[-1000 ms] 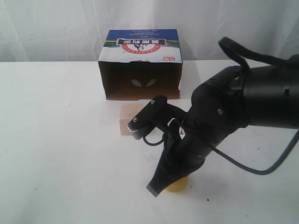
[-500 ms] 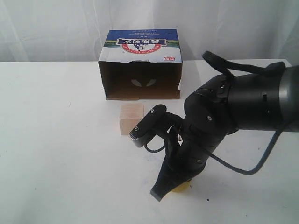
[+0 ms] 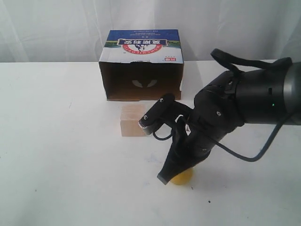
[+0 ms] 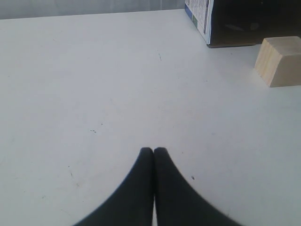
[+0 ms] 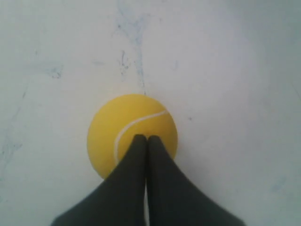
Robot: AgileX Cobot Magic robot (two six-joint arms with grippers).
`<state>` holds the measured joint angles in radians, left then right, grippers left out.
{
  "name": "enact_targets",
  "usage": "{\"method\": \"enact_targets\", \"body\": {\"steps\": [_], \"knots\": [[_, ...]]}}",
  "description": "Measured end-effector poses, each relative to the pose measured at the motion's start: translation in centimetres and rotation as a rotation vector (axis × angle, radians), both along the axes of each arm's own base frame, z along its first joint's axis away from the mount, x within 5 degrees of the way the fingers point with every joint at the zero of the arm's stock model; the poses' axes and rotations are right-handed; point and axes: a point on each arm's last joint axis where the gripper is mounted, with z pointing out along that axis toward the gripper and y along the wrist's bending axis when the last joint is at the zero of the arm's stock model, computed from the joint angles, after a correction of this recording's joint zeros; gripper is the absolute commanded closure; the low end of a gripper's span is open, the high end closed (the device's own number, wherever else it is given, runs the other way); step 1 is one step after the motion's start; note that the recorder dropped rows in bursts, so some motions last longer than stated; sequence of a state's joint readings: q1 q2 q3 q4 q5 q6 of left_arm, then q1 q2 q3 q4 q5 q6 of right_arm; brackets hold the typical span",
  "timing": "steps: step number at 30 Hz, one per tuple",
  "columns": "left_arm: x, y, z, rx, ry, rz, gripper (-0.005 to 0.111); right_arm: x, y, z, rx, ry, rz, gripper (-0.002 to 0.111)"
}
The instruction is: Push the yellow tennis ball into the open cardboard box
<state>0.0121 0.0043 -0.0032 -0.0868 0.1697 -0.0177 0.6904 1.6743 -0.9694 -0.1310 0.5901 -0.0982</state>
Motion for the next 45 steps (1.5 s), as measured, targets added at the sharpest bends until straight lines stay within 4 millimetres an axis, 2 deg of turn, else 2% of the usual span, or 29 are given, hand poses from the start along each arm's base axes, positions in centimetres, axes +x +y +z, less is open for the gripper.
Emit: {"method": "enact_targets", "body": {"steps": [8,12,14,18,20,24,26,29,34,39,43,45], "knots": [[0.0,0.0,0.0,0.000,0.000,0.000,0.107,3.0,0.1,-0.5,0.034,-0.058,-0.036,0.108],[0.0,0.0,0.0,0.000,0.000,0.000,0.107,5.3,-0.4,-0.2,0.020,-0.092,-0.059,0.108],[0.0,0.0,0.0,0.000,0.000,0.000,0.107,6.9,-0.7,0.7,0.019,-0.130,-0.073,0.108],[0.0,0.0,0.0,0.000,0.000,0.000,0.107,9.4,-1.1,4.4,0.028,-0.210,-0.110,0.108],[0.0,0.0,0.0,0.000,0.000,0.000,0.107,9.2,-1.4,5.9,0.017,-0.213,-0.120,0.108],[0.0,0.0,0.0,0.000,0.000,0.000,0.107,7.5,-2.4,6.9,-0.016,-0.168,-0.139,0.108],[0.0,0.0,0.0,0.000,0.000,0.000,0.107,6.2,-3.0,6.6,-0.026,-0.149,-0.154,0.108],[0.0,0.0,0.0,0.000,0.000,0.000,0.107,4.7,-4.4,5.0,-0.057,-0.107,-0.191,0.108],[0.0,0.0,0.0,0.000,0.000,0.000,0.107,3.8,-5.4,2.0,-0.070,-0.068,-0.200,0.108],[0.0,0.0,0.0,0.000,0.000,0.000,0.107,5.6,-4.5,-0.8,-0.024,-0.078,-0.209,0.108],[0.0,0.0,0.0,0.000,0.000,0.000,0.107,8.5,-3.3,-3.3,-0.007,-0.082,-0.210,0.108],[0.0,0.0,0.0,0.000,0.000,0.000,0.107,10.3,-2.8,-2.9,-0.016,-0.094,-0.213,0.108]]}}
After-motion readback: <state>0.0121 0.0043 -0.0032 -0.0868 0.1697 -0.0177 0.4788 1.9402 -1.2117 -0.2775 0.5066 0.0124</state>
